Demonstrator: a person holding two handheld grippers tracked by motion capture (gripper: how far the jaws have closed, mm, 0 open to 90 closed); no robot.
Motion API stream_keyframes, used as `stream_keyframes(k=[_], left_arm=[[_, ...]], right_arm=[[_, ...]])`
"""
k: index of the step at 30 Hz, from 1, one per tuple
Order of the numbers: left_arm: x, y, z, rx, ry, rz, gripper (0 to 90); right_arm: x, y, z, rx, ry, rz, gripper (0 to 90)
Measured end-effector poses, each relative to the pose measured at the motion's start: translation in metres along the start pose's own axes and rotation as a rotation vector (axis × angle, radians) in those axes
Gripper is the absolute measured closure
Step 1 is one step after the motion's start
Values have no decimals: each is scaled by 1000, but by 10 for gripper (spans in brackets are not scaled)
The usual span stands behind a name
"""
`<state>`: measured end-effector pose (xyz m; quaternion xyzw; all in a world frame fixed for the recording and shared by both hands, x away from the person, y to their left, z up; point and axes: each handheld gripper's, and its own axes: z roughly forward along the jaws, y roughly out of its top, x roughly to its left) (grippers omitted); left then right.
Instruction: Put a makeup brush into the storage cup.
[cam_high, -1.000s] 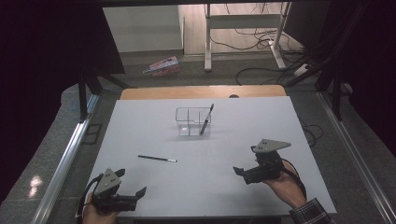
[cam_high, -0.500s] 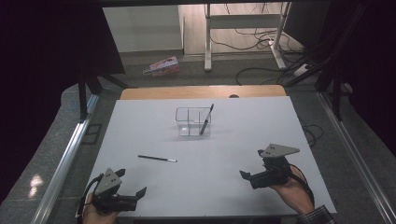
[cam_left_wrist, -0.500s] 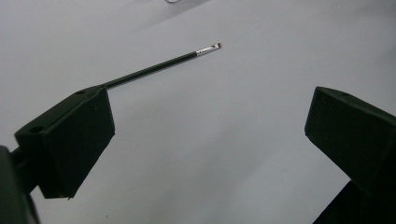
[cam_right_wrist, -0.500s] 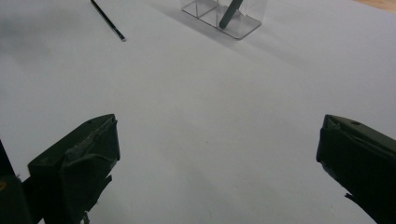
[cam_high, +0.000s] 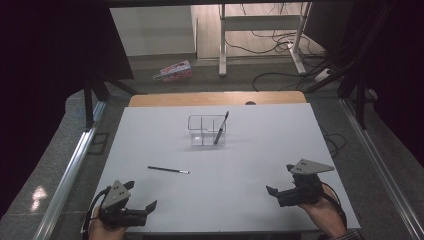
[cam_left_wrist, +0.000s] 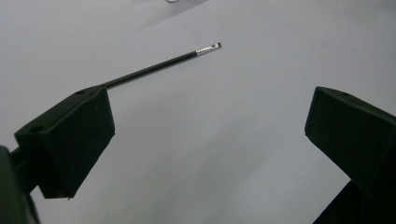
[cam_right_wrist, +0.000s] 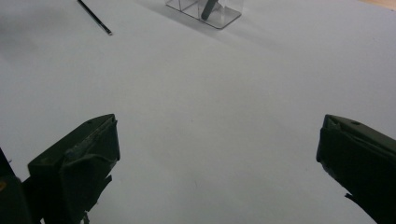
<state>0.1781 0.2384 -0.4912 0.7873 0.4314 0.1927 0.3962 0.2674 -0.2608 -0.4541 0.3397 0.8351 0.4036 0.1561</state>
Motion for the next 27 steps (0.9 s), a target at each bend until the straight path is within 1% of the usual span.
stream_keyframes(k=[9, 14, 22, 27], left_arm=[[0, 0, 0, 0, 0, 1, 20], [0, 0, 0, -1, 1, 2, 20], [-1, 0, 0, 1, 3, 9, 27], [-1, 0, 0, 0, 2, 5, 25]], right_arm=[[-3, -10, -8, 1, -21, 11, 0], [-4, -17, -13, 8, -44, 10, 0], [-8, -29, -21, 17, -72, 30, 0], [-10, -35, -24, 30, -79, 42, 0]])
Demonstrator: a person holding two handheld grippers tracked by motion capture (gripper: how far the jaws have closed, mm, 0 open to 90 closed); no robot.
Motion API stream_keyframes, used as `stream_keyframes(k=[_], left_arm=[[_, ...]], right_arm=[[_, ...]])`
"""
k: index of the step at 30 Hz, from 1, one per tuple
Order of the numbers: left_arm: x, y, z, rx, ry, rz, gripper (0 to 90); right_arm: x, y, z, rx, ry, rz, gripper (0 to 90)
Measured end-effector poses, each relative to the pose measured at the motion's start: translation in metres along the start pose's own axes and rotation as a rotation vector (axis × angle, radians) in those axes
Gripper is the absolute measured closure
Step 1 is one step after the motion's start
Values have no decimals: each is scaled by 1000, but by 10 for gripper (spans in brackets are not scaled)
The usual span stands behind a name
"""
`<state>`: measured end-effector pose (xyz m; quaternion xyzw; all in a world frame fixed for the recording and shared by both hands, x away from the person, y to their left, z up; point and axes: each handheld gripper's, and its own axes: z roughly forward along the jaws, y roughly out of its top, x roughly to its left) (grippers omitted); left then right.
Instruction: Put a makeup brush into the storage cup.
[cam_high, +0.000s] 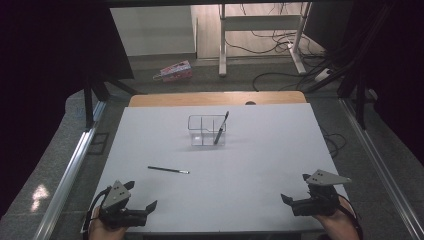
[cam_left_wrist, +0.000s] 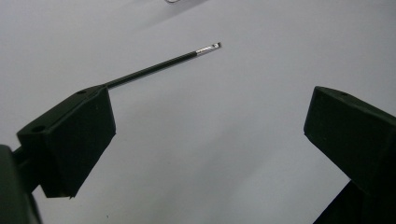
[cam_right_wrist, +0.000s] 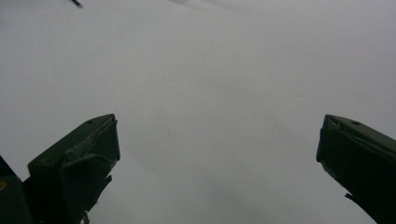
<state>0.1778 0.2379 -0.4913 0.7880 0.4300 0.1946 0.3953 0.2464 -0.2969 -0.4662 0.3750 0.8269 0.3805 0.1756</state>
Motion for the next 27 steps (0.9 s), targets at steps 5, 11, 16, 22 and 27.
stream_keyframes(k=[5, 11, 16, 22, 27], left_arm=[[0, 0, 0, 2, -1, -3, 22], [0, 1, 0, 3, 2, 1, 21], [-1, 1, 1, 6, 6, 5, 23], [0, 0, 0, 1, 0, -4, 23], [0, 0, 0, 0, 0, -4, 23]], right_arm=[[-3, -6, -1, 37, -1, 11, 0], [-3, -8, 0, 50, -1, 13, 0], [-2, -8, 0, 55, 0, 3, 0], [-1, -7, 1, 58, 0, -4, 0], [-1, -7, 1, 59, 1, -4, 0]])
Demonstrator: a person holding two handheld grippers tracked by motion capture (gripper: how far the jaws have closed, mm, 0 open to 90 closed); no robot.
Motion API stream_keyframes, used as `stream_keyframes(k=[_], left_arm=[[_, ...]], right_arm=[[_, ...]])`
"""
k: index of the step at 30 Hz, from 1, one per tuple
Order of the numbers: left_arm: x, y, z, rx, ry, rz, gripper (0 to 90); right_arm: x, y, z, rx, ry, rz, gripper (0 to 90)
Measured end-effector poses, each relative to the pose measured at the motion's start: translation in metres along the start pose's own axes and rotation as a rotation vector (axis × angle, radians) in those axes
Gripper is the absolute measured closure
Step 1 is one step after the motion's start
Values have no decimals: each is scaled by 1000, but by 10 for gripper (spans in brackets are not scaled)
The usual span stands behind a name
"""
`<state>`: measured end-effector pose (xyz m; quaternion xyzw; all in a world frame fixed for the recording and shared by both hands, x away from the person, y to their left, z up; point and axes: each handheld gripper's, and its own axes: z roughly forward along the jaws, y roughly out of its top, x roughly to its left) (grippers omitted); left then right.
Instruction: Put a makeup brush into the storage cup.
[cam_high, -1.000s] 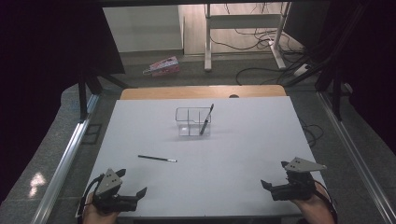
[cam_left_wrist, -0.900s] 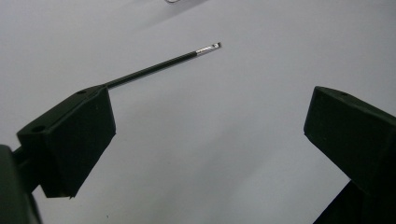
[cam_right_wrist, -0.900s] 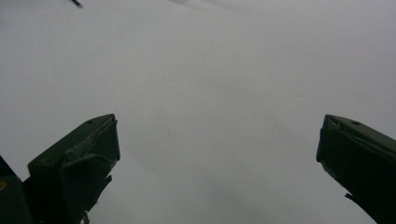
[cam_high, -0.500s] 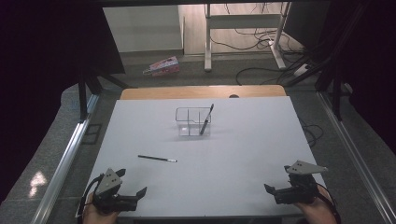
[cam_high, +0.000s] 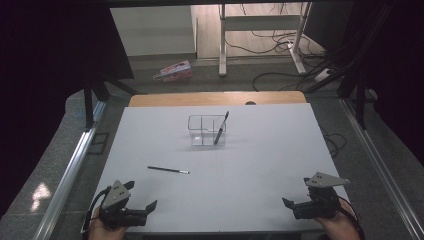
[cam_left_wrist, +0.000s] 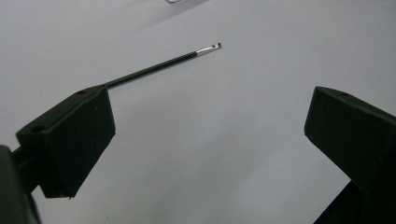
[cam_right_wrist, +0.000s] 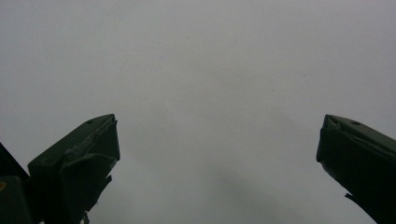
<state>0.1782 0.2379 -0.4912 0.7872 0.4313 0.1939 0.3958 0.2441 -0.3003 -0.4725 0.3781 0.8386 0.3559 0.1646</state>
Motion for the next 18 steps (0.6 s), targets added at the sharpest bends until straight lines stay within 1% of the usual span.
stream_keyframes(k=[18], left_arm=[[0, 0, 0, -2, -1, -4, 22]], right_arm=[[1, 0, 0, 1, 0, -6, 0]])
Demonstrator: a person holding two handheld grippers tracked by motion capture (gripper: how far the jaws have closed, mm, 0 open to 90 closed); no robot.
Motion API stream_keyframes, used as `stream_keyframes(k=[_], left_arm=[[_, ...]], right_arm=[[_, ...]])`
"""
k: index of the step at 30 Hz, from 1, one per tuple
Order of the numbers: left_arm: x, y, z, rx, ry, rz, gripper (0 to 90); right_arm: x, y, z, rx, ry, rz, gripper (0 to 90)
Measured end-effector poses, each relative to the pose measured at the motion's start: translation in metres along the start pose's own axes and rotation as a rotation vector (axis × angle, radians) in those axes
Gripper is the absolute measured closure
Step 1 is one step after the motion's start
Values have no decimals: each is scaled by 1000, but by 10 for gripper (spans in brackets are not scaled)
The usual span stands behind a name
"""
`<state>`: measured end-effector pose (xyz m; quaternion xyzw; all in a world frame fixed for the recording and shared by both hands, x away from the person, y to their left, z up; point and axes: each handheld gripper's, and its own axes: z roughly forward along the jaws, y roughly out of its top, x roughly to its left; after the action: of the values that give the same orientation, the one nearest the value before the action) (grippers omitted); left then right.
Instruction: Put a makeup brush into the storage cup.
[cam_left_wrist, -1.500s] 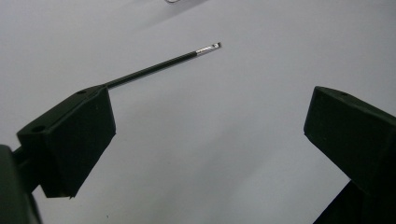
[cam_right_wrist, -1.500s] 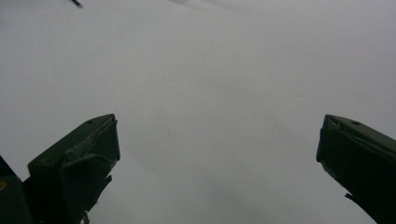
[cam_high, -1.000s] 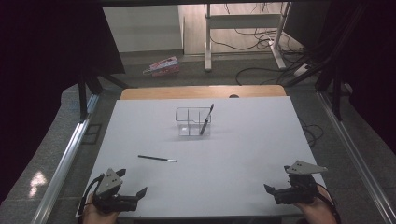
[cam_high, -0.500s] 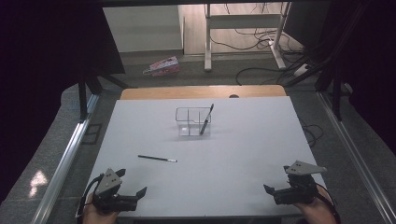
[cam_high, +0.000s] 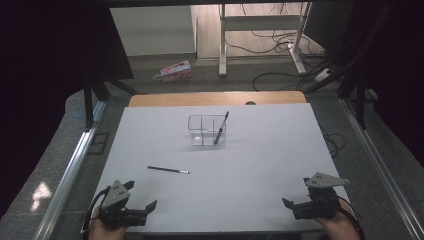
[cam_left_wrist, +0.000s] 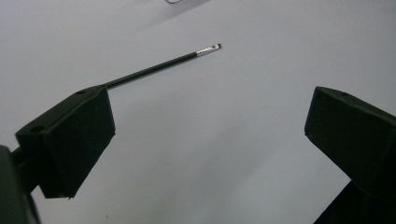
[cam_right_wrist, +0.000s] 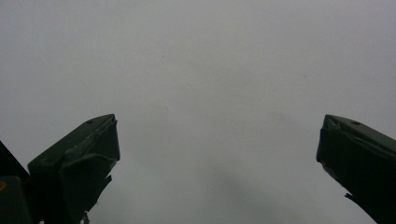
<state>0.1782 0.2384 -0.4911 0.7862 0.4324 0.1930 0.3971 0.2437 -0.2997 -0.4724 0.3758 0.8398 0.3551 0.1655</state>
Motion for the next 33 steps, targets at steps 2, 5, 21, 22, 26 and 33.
stream_keyframes(k=[2, 5, 21, 22, 26, 33], left_arm=[[0, 0, 0, -1, 0, 0, 22], [0, 0, 0, -1, -2, 0, 22], [4, 2, 1, 6, -21, -35, 15], [5, 3, 2, 11, -21, -33, 15], [7, 10, 4, 11, -8, -16, 16], [12, 20, 13, 28, -21, -5, 16]], right_arm=[[0, 0, 0, 1, 0, 0, 0], [0, 0, 0, 3, -3, -3, 0], [1, 1, 0, 2, -8, -5, 0], [1, 1, 0, 3, -9, -6, 0], [1, 1, 0, 2, -10, -5, 0], [1, 1, 0, 2, -10, -4, 0]])
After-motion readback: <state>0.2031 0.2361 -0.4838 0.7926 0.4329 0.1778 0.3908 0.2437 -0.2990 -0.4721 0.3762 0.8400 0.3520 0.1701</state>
